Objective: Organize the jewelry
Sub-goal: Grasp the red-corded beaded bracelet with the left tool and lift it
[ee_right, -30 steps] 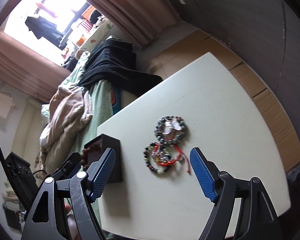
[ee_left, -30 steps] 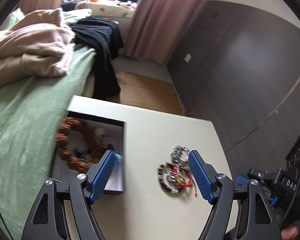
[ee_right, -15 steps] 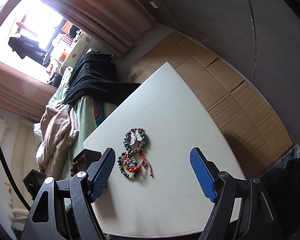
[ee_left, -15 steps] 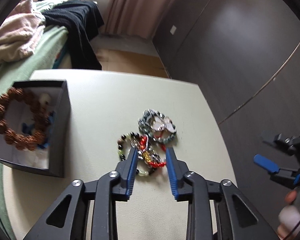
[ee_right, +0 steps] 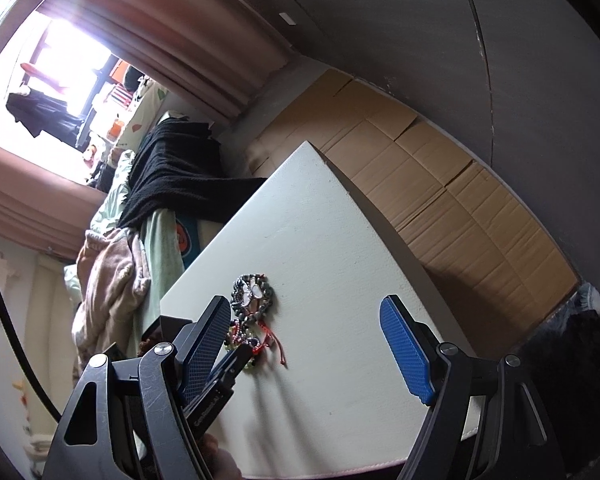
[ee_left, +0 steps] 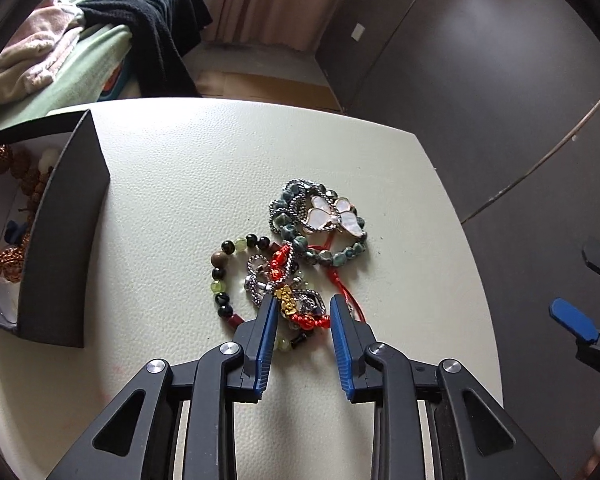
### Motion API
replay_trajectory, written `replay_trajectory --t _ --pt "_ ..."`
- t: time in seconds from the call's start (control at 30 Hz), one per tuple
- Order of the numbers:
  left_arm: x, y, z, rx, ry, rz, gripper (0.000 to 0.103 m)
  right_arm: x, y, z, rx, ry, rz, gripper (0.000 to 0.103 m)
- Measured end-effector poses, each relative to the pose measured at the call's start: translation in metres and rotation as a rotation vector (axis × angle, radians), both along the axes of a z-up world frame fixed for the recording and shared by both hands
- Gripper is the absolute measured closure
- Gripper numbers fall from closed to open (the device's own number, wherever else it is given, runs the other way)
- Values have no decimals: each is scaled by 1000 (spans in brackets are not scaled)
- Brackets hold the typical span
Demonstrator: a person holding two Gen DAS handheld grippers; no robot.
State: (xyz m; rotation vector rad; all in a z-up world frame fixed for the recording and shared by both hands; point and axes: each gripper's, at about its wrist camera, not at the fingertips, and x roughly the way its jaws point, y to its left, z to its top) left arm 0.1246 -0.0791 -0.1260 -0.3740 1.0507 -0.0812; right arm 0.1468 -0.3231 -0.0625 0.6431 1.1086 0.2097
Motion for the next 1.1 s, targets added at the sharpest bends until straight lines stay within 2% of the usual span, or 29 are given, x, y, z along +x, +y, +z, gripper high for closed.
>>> replay_trajectory --t 0.1,0.17,0.23,0.43,0.8,0.97,1.1 --pt "2 2 -3 -6 1 23 77 1 3 0 -2 2 8 25" --pt "2 4 -4 -4 -6 36 83 2 6 -3 -3 7 17 25" --pt "0 7 -2 -24 -10 46 94 4 11 -7 -11 18 32 26" --pt "-10 23 21 -107 -49 44 95 7 32 -15 -51 33 104 26" --pt "-27 51 65 -172 -155 34 95 7 64 -24 -143 30 184 26" --pt "-35 61 86 -197 -224 24 95 11 85 -33 -179 44 237 38" --pt "-39 72 95 -197 -256 35 95 12 96 -39 -182 55 252 39"
